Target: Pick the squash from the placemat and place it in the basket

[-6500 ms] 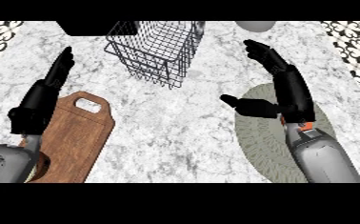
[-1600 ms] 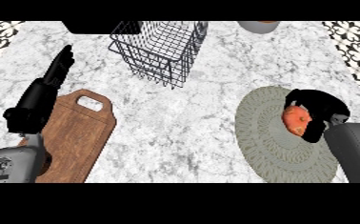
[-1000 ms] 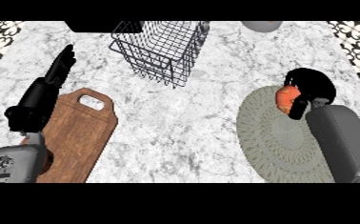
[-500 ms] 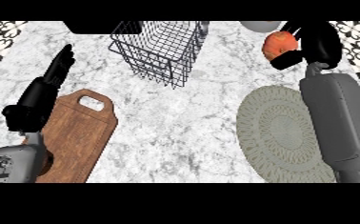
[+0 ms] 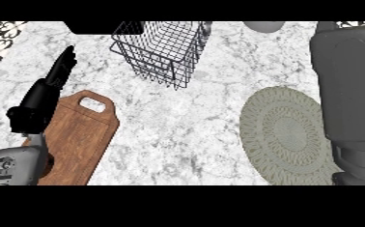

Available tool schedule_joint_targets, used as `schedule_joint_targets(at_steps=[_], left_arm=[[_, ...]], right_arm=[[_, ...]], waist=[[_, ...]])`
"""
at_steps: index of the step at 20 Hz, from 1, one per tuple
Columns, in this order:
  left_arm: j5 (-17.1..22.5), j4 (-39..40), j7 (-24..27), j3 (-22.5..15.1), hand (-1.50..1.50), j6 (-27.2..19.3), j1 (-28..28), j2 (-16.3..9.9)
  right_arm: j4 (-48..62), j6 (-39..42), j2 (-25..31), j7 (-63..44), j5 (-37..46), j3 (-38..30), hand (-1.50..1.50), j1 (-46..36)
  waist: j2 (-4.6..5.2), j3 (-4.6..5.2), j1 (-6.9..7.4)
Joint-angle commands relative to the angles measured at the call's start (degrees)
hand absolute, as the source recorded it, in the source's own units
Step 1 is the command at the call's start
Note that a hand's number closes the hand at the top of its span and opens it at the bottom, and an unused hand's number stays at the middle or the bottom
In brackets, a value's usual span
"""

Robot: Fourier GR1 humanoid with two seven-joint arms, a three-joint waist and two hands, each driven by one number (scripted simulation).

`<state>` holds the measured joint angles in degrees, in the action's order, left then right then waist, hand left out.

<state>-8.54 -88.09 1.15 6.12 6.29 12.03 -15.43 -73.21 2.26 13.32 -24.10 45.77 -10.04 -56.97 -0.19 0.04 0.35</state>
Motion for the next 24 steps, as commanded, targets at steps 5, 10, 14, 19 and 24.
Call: schedule_joint_targets(at_steps=[5,10,14,19,24], left_arm=[[-0.37,0.69,-2.63,-0.74,0.0,0.1,3.65,0.8],[0.74,1.22,-0.66,0.9,0.0,2.06,2.77,-1.12],[0.09,0.75,-1.29,0.41,0.0,0.75,3.02,0.25],[-0.5,-1.29,-2.9,-0.79,0.0,0.93,3.08,0.72],[0.4,-1.34,-0.38,0.09,0.0,2.34,0.31,-0.16]], right_arm=[[12.0,2.4,-3.59,-4.91,-2.99,0.13,1.5,-17.82],[20.07,5.92,-4.08,-8.82,-5.27,-1.54,1.5,-27.64],[27.46,0.4,-7.73,-12.31,-2.87,-1.18,1.5,-33.15],[38.85,0.11,-8.16,-9.47,-3.56,-2.56,1.5,-35.21],[44.37,2.07,-10.65,-13.27,-3.92,-2.67,1.5,-36.47]], waist=[[0.49,0.01,0.93],[0.55,0.03,1.08],[0.55,0.04,1.19],[0.87,0.05,1.96],[0.65,0.06,1.84]])
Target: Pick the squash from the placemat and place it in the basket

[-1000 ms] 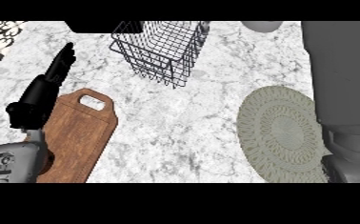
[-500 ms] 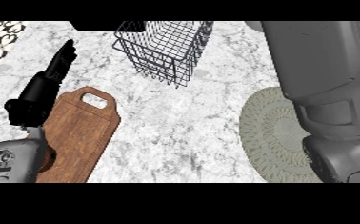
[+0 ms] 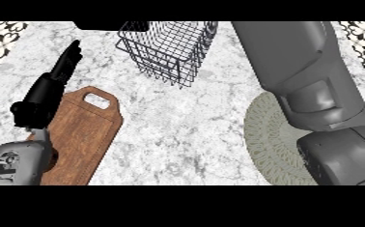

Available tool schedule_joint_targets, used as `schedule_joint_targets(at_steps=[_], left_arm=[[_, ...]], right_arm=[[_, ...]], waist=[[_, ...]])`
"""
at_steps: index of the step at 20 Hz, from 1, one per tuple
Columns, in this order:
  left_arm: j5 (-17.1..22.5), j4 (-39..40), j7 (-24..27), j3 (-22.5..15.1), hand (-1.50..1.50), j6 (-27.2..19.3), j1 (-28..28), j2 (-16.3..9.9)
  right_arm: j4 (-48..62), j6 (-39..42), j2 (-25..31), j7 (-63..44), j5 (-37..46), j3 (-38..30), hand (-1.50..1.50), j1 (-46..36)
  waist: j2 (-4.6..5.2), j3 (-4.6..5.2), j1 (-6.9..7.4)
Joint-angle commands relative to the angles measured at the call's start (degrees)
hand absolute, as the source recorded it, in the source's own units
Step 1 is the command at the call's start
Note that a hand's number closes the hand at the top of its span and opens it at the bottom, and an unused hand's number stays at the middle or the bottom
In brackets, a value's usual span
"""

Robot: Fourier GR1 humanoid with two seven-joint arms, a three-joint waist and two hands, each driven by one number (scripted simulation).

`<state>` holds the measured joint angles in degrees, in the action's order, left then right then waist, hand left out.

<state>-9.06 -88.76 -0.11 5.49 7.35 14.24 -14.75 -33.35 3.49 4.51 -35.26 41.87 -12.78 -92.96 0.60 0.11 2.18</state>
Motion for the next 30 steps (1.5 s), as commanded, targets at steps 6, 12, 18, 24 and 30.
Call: schedule_joint_targets(at_steps=[6,12,18,24,30], left_arm=[[-0.56,-0.78,-1.43,-0.47,0.0,-0.41,0.37,0.69],[-1.56,0.67,1.08,-1.03,0.0,-1.27,-0.11,1.78],[-0.4,2.53,0.31,0.35,0.0,0.06,2.41,0.65],[-0.59,-0.03,0.51,-0.37,0.0,0.62,-0.3,0.75],[-1.51,-0.74,-0.03,-0.76,0.0,-0.78,-0.68,1.67]], right_arm=[[12.59,5.53,0.61,-3.67,5.94,4.97,1.5,-3.77],[15.53,10.76,2.09,-0.4,8.81,8.04,1.5,-5.2],[17.41,11.16,3.1,4.08,4.55,3.33,-1.5,-4.11],[14.78,0.68,-0.44,3.29,2.01,-0.03,-1.5,-3.14],[9.97,-14.22,3.88,2.14,-2.48,-7.44,-1.5,-4.3]], waist=[[0.19,0.03,0.24],[0.12,0.0,-0.23],[0.38,-0.01,-0.06],[0.16,-0.03,0.0],[0.22,-0.06,0.1]])
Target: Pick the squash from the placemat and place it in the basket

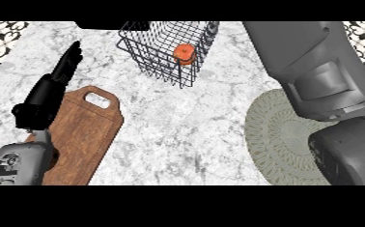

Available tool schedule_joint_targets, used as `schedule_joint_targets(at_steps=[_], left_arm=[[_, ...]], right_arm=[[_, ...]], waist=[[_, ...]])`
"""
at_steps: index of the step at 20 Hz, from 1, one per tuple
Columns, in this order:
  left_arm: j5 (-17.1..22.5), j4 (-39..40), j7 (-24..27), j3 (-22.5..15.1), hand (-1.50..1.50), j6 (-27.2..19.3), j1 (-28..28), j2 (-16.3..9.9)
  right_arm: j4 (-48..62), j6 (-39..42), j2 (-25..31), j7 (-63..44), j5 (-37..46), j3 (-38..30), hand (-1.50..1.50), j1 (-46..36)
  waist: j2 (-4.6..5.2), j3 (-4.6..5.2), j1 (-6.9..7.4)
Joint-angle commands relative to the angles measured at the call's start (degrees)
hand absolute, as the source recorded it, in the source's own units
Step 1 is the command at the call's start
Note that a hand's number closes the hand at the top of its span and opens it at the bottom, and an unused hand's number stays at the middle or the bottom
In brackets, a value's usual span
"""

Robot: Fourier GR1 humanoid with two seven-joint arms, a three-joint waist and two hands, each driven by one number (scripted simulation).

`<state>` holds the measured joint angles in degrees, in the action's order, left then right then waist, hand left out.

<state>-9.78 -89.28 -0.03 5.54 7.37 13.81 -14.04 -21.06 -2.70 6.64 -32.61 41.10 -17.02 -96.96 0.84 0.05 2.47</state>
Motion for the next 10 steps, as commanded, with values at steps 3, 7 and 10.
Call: schedule_joint_targets(at_steps=[3,7,10], left_arm=[[1.99,-0.15,0.03,1.43,0.0,2.03,-1.38,-1.26],[-1.42,-1.94,0.35,0.12,0.0,-1.38,-2.46,0.17],[0.21,-2.53,-0.32,0.72,0.0,-0.07,-3.22,0.04]], right_arm=[[-3.79,-15.0,3.51,0.53,-2.05,-4.87,-1.5,3.71],[-5.21,-19.67,6.69,1.13,-2.92,-6.9,-1.5,6.95],[-7.57,-21.28,8.52,1.2,-3.73,-7.67,-1.5,7.94]], waist=[[-0.29,-0.02,-0.84],[-0.48,-0.05,-1.25],[-0.79,-0.05,-1.65]])
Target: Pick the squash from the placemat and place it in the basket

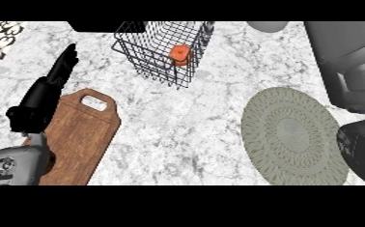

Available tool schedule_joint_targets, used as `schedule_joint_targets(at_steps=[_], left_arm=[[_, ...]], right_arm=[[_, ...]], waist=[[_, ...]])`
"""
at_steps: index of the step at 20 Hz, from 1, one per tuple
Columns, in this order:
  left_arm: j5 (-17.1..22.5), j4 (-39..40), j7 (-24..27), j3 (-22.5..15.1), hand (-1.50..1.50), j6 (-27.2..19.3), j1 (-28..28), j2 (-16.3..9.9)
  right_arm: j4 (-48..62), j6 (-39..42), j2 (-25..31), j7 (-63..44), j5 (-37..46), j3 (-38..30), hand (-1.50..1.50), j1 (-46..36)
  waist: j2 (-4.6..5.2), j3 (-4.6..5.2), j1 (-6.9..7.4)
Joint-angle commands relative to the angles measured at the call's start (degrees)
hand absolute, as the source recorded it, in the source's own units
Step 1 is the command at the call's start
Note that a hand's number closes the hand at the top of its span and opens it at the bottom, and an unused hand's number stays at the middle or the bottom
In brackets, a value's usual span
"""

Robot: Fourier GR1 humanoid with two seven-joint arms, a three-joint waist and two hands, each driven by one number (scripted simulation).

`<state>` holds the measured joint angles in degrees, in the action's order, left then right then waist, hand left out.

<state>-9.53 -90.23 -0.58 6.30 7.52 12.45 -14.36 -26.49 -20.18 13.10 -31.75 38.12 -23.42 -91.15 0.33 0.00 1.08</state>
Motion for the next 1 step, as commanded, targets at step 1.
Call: schedule_joint_targets(at_steps=[1], left_arm=[[-0.31,0.16,-0.57,-0.28,0.0,-0.52,-0.37,0.82]], right_arm=[[-2.72,-1.72,4.61,2.8,-1.91,-2.19,-1.5,4.98]], waist=[[-0.23,-0.03,-0.94]])
